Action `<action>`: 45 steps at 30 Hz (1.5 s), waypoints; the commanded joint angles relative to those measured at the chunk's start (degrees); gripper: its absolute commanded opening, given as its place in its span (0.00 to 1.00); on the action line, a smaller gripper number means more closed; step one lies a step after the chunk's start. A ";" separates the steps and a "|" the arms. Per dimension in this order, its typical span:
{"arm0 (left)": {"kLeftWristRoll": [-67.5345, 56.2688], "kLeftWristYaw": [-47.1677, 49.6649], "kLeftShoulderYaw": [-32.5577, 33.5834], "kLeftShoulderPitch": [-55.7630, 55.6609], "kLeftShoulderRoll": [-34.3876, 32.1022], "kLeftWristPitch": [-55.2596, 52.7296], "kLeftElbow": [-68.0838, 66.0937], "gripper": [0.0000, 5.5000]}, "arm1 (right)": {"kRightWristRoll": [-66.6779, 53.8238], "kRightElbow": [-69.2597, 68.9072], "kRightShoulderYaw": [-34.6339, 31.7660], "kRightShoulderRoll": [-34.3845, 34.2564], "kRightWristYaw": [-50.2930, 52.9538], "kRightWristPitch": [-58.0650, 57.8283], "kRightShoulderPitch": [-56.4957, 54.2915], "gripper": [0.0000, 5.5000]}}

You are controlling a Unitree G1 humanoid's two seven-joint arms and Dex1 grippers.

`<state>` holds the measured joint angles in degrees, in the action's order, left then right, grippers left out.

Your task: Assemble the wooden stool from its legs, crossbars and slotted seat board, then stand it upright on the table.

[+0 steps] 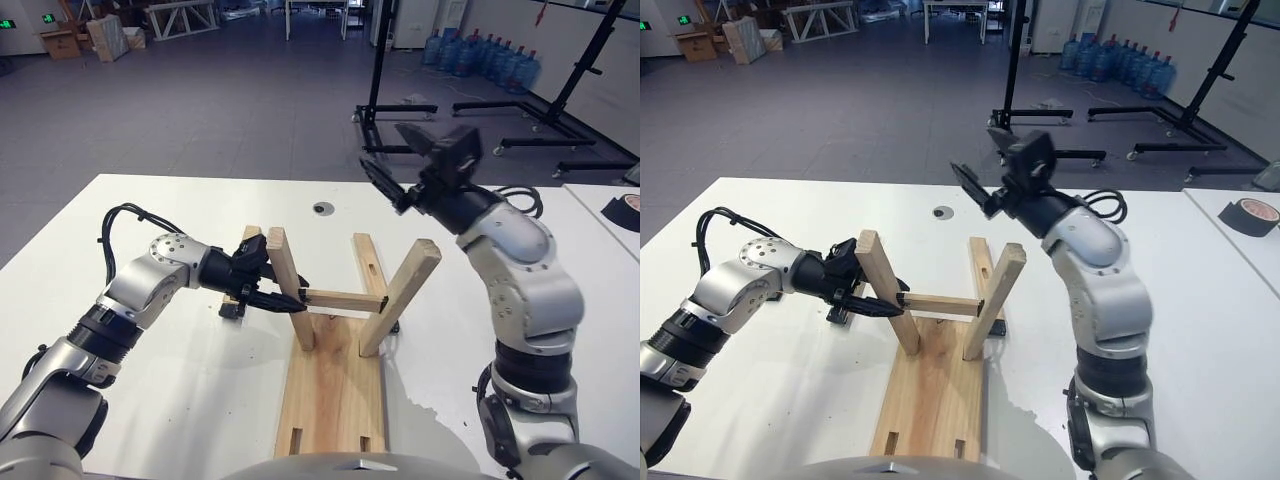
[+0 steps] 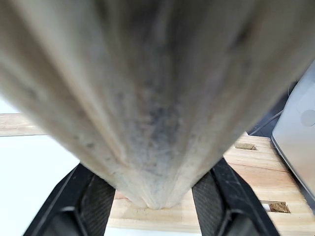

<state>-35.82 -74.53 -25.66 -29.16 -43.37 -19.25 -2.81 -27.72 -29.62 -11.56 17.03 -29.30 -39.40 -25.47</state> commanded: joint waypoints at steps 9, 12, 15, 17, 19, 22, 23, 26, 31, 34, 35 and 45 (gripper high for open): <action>14.45 4.89 -11.49 14.58 -4.78 -6.62 -0.93 0.37 | -49.16 5.53 -21.57 11.17 -15.53 -19.08 23.39 0.64; 14.76 3.94 -12.01 14.03 -5.27 -6.46 -0.88 0.37 | -47.34 4.38 -14.47 9.52 -14.34 -17.90 20.18 0.64; 15.86 2.80 -13.02 12.26 -5.05 -6.14 -1.61 0.37 | -40.61 5.65 -6.01 9.85 -16.41 -15.84 16.90 0.64; 16.49 1.97 -13.60 10.86 -4.66 -5.91 -2.32 0.37 | -36.78 5.59 -1.10 9.93 -17.81 -14.03 14.92 0.64; 16.86 1.44 -14.00 9.98 -4.58 -5.56 -2.80 0.37 | -33.35 5.69 3.12 9.56 -18.76 -12.10 12.75 0.64; 17.29 0.84 -14.81 8.93 -4.57 -5.09 -3.26 0.37 | -28.13 5.94 9.55 9.68 -20.50 -9.89 10.03 0.64; 17.59 0.53 -15.10 8.36 -4.38 -4.90 -3.51 0.37 | -26.30 5.91 11.78 9.87 -21.38 -9.24 9.33 0.64; 18.26 -0.32 -15.77 6.93 -3.82 -4.60 -4.09 0.37 | -23.15 6.01 16.39 10.28 -24.10 -8.55 7.82 0.64; 20.00 -1.49 -17.20 6.07 -3.34 -3.33 -4.88 0.37 | -20.36 8.01 21.77 10.11 -28.24 -8.09 4.97 0.64; 20.75 -1.62 -17.65 5.40 -2.71 -2.70 -5.72 0.37 | -18.18 9.60 24.60 9.85 -30.49 -7.79 2.98 0.64; 21.10 -1.73 -17.86 5.10 -2.50 -2.44 -6.08 0.37 | -17.05 10.36 25.62 9.68 -31.12 -7.55 2.40 0.64; 23.30 0.07 -19.04 4.32 -0.20 0.39 -9.64 0.37 | -8.80 14.20 33.20 8.48 -35.88 -4.86 -2.30 0.64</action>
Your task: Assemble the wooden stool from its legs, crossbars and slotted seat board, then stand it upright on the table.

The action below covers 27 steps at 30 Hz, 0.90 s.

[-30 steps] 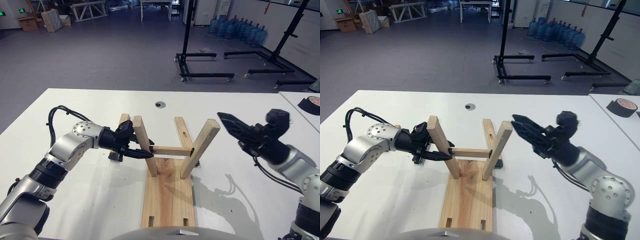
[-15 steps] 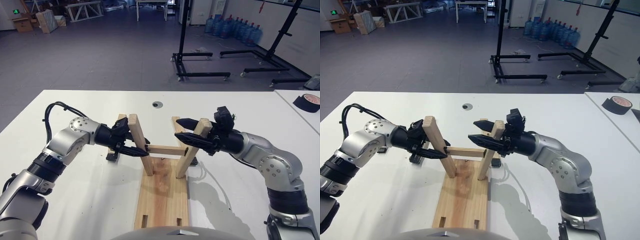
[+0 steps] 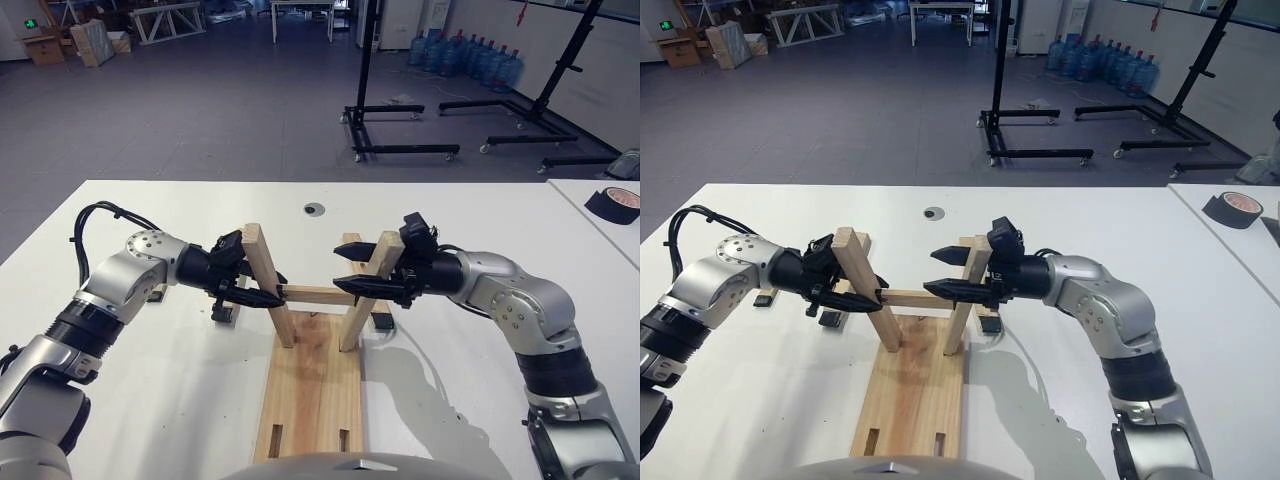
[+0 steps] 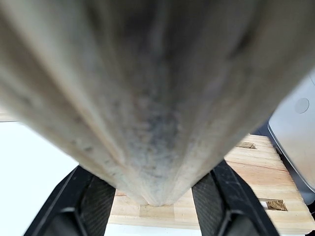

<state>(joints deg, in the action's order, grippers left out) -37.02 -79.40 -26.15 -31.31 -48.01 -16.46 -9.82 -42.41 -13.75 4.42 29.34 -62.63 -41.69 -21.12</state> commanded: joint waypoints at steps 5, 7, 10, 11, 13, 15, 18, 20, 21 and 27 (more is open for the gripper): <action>22.16 7.54 -15.81 5.64 6.21 -3.18 -3.32 0.44 | 10.23 -2.43 12.78 -2.74 0.62 3.50 -3.19 0.64; 21.25 8.42 -13.19 5.29 6.50 -3.89 -3.62 0.51 | 10.14 -2.53 8.94 -3.33 3.67 4.73 -2.41 0.64; 21.98 9.26 -9.28 5.25 6.44 -4.29 -3.52 0.58 | 9.68 -4.05 5.33 -2.74 6.96 6.28 -1.35 0.64; 21.92 9.38 -8.10 5.44 6.07 -4.65 -2.96 0.62 | 9.71 -5.37 4.69 -2.24 7.78 6.50 -0.72 0.64; 21.95 9.64 -5.82 6.29 5.13 -5.03 -1.72 0.62 | 9.88 -7.97 3.70 -1.21 9.30 6.89 0.61 0.64; 22.39 9.92 -3.65 7.50 4.34 -5.30 -0.56 0.62 | 11.10 -9.88 3.67 0.94 9.75 7.57 2.43 0.64; 22.71 10.24 -0.53 9.69 2.80 -5.48 1.25 0.62 | 13.20 -10.64 3.05 4.73 9.03 9.47 6.80 0.64; 22.80 10.41 1.33 11.08 1.97 -5.66 2.50 0.62 | 14.22 -10.53 2.68 6.61 8.85 10.64 8.72 0.64; 22.73 10.63 2.43 11.68 1.56 -5.78 3.25 0.62 | 14.77 -10.41 2.50 7.40 8.71 11.22 9.39 0.64; 20.25 12.45 11.46 16.20 0.06 -5.32 7.11 0.62 | 13.34 -11.58 -0.73 9.38 8.30 11.01 10.13 0.64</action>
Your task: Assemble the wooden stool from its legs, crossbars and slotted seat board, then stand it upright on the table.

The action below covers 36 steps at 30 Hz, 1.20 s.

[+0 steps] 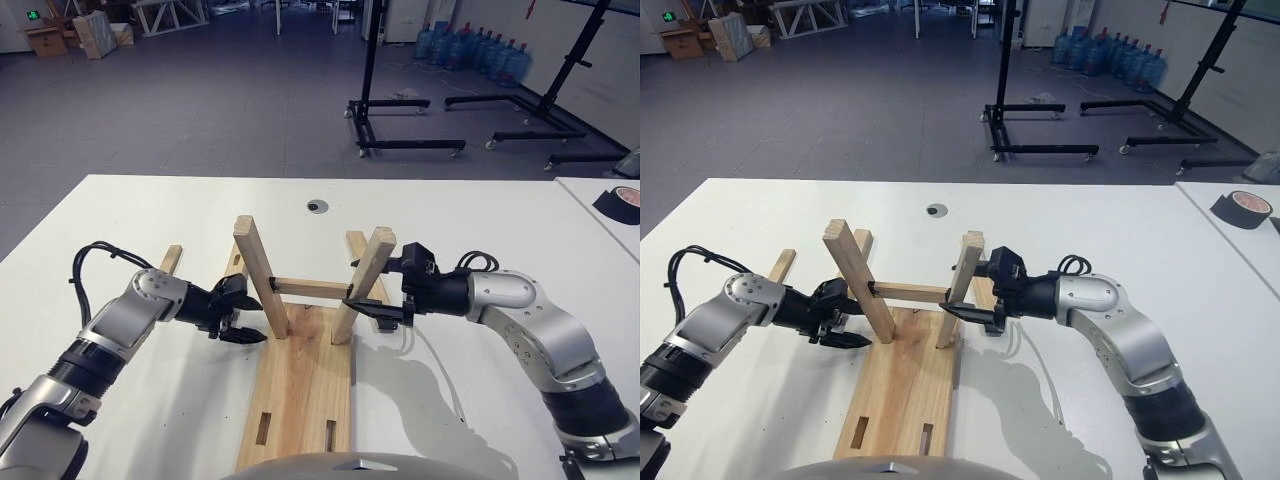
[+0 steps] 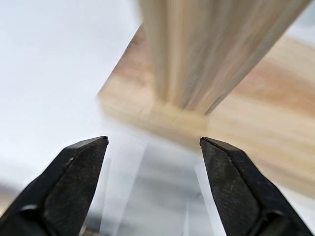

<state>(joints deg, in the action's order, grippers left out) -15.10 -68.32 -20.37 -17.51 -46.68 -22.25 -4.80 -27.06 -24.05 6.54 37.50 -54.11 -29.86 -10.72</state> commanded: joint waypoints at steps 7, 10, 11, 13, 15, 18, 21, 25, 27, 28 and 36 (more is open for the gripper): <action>-20.80 5.97 32.70 7.03 2.80 -0.85 7.42 0.62 | -27.67 -5.62 -21.09 2.92 1.31 -9.44 -4.76 0.64; -31.46 7.56 42.39 4.91 4.38 -3.04 10.66 0.62 | -36.64 -3.04 -24.77 0.96 7.13 -10.48 -12.55 0.64; -34.64 9.09 44.07 2.36 5.47 -3.68 10.87 0.62 | -37.70 -1.53 -24.34 -0.30 9.48 -10.47 -15.75 0.64; -39.29 14.02 43.80 -4.59 8.97 -5.16 11.60 0.62 | -36.73 0.46 -21.14 -3.25 12.93 -9.91 -21.40 0.64; -40.50 19.30 39.88 -10.37 14.31 -5.90 13.12 0.62 | -33.24 1.40 -16.39 -6.29 14.50 -8.98 -23.99 0.64; -41.29 26.20 32.60 -15.11 22.65 -10.24 12.13 0.62 | -23.82 0.51 -5.72 -8.23 12.41 -6.56 -20.03 0.64; -36.56 26.57 22.65 -12.02 24.86 -15.98 10.38 0.62 | -19.76 1.25 -0.10 -8.68 10.37 -6.03 -13.56 0.64; -32.45 23.06 14.57 -2.74 22.18 -17.94 14.83 0.62 | -17.33 -1.05 2.36 -7.88 9.50 -4.62 -8.98 0.64; -31.88 22.82 13.65 -1.52 21.63 -17.39 16.00 0.62 | -17.42 -0.93 1.73 -8.31 10.21 -4.30 -9.15 0.64; -31.43 22.82 13.42 -1.59 21.54 -16.82 16.10 0.62 | -17.29 -0.74 1.55 -8.41 10.40 -4.00 -9.26 0.64; -26.66 25.80 16.27 -6.78 23.09 -10.86 14.79 0.62 | -19.74 -0.66 -3.06 -10.59 15.29 -4.06 -14.54 0.64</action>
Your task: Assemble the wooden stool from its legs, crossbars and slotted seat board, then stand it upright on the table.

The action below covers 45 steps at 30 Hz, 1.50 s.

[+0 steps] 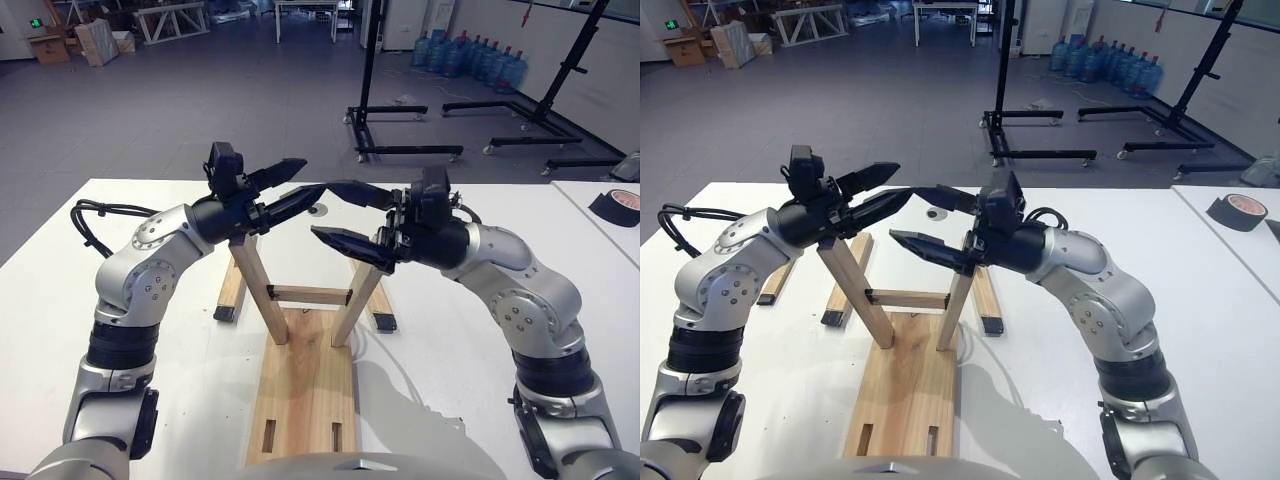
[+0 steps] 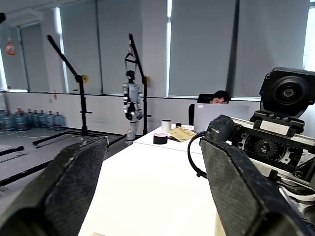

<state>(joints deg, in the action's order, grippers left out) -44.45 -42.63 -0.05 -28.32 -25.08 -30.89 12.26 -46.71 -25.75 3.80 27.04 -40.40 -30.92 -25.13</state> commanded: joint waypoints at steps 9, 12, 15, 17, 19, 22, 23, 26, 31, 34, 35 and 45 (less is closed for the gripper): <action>-2.41 5.55 4.88 -0.72 -0.84 -2.97 11.39 0.62 | -18.41 -7.38 -14.09 8.30 3.14 -10.75 -6.90 0.64; -6.48 8.24 10.19 -0.54 -2.04 -3.41 15.97 0.62 | -27.77 -10.17 -16.79 11.71 2.56 -13.67 -3.68 0.64; -26.75 8.02 17.58 6.09 -3.66 -6.34 23.05 0.62 | -39.74 -14.12 -18.90 15.44 0.20 -17.24 6.50 0.64; -41.32 3.90 17.67 16.59 -7.17 -11.45 27.14 0.62 | -39.80 -15.64 -16.83 16.50 -1.11 -19.08 14.14 0.64; -36.23 0.93 7.54 29.16 -12.04 -20.08 25.08 0.62 | -22.57 -15.72 -6.27 20.79 -7.00 -16.81 23.02 0.64; -26.63 -1.10 -2.02 35.38 -13.88 -23.16 18.63 0.62 | -6.21 -9.93 4.41 21.60 -12.01 -11.07 26.70 0.64; -25.74 -2.15 -3.51 35.91 -13.13 -23.42 16.44 0.62 | -2.16 -7.60 7.46 20.82 -13.04 -9.40 26.25 0.64; -21.92 -4.13 -6.35 35.23 -11.96 -23.59 10.46 0.62 | 8.14 -1.35 15.25 17.56 -14.81 -4.85 23.95 0.64; -7.64 -2.64 -9.42 29.00 -10.54 -17.63 3.77 0.62 | 16.85 11.31 19.71 9.25 -15.26 0.64 17.99 0.64; -2.31 -1.16 -9.41 24.52 -8.24 -15.02 0.89 0.62 | 22.36 18.11 20.25 3.97 -11.85 4.11 14.61 0.64; -1.12 -0.92 -8.94 23.12 -7.59 -14.30 -0.30 0.62 | 23.88 19.45 20.36 2.59 -10.70 4.98 13.93 0.64; 9.03 -0.03 -7.83 12.96 -2.47 -8.11 -10.00 0.62 | 32.39 40.88 16.32 -6.92 -7.56 13.71 0.50 0.64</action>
<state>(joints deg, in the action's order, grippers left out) -36.44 -42.81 -8.11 -13.96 -28.27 -39.59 2.54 -15.42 12.09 21.41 21.22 -47.80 -18.53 -22.29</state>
